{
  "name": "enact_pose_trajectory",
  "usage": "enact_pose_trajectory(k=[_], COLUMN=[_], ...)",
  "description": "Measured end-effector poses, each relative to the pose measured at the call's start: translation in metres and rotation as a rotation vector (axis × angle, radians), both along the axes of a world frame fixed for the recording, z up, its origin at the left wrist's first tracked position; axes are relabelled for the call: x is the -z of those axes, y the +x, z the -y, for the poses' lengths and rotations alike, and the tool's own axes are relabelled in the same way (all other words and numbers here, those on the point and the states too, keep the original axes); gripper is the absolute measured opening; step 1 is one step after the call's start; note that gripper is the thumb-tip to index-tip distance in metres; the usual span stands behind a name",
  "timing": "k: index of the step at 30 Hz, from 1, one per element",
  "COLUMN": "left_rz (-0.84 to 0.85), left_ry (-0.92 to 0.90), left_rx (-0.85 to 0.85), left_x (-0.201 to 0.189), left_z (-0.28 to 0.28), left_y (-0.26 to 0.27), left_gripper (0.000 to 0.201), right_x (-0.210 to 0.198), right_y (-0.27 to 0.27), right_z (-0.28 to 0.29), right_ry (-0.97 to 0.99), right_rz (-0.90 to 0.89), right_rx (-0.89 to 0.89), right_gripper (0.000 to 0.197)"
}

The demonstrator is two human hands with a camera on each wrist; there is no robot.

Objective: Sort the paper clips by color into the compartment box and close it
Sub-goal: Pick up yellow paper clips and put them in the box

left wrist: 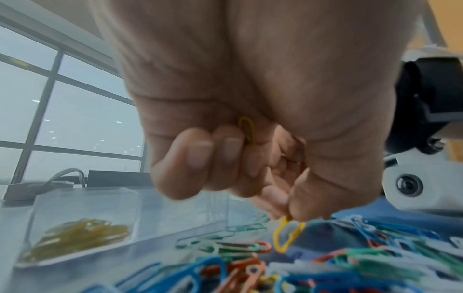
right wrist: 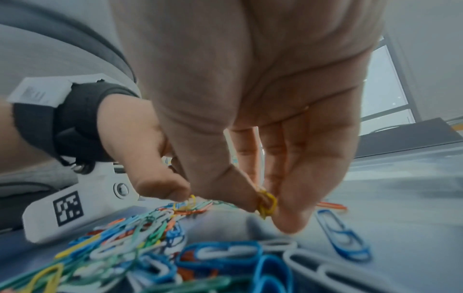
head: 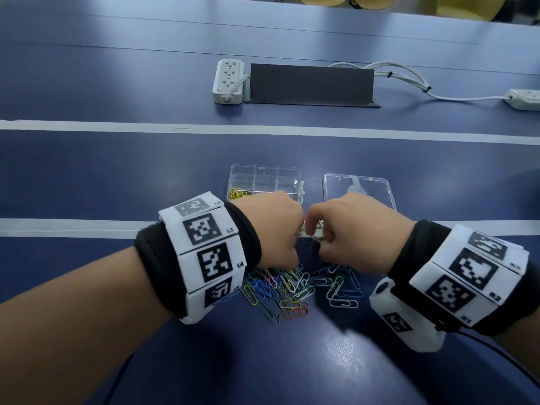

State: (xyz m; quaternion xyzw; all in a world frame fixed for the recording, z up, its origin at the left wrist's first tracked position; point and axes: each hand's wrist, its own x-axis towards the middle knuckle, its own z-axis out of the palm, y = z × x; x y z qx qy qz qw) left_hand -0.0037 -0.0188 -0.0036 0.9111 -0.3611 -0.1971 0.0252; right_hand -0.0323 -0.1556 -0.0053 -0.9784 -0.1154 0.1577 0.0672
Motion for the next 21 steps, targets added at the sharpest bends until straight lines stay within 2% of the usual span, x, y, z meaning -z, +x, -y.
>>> enact_pose_trajectory(k=[4,8,11,17,20,21], left_rz=[0.023,0.079,0.085,0.078,0.096,0.096], left_ry=[-0.116,-0.242,-0.215,-0.15,-0.175,-0.194], left_rx=[-0.064,-0.221,-0.315,-0.385,-0.399,-0.41], left_x=[-0.007,-0.021,-0.022,-0.015,-0.017,-0.017], left_z=[-0.013,-0.033,-0.044,-0.046,-0.048,-0.05], left_y=[0.006,0.028,0.045,0.051,0.048,0.048], left_gripper=[0.014,0.012,0.011,0.011,0.005,0.01], right_x=[-0.003,-0.016,-0.021,-0.016,-0.014,-0.013], right_y=[0.002,0.014,0.03,0.062,0.071,0.073], right_z=[0.003,-0.004,-0.02,-0.051,-0.06,-0.062], right_ry=[0.041,0.102,0.256,0.56,0.643,0.668], right_rz=[0.046,0.091,0.078,-0.011,-0.051,-0.062], right_rx=[0.027,0.032,0.068,0.212,0.263,0.277], right_gripper=[0.024,0.017,0.009,0.003,0.01,0.013])
